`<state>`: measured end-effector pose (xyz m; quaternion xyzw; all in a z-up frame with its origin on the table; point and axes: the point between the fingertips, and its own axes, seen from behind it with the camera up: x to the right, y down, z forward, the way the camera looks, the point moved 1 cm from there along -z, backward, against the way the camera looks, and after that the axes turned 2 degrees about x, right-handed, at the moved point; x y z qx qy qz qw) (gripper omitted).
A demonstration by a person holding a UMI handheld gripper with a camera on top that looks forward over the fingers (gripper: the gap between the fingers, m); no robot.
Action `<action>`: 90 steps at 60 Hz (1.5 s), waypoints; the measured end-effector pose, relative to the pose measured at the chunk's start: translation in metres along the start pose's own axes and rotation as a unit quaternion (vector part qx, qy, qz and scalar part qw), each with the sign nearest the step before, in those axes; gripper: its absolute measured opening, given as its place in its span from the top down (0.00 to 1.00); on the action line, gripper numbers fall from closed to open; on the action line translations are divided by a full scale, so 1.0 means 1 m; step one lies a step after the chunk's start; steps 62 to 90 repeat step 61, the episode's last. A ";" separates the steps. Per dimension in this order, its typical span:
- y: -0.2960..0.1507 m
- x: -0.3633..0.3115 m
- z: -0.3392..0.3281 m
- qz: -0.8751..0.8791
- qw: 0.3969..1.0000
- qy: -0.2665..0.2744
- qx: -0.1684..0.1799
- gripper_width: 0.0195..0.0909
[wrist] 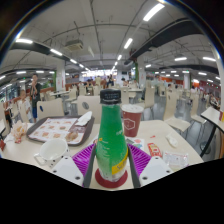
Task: Pour water
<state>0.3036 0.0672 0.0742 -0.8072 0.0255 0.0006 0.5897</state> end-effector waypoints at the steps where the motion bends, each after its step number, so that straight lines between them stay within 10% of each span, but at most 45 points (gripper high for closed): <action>1: 0.004 -0.001 -0.002 0.004 1.000 -0.003 -0.017 0.38; 5: 0.005 -0.007 -0.017 0.021 0.998 -0.014 -0.049 0.06; 41: -0.125 -0.075 -0.254 0.010 0.980 0.134 -0.149 0.09; 90: -0.141 -0.074 -0.275 0.008 0.980 0.138 -0.143 0.09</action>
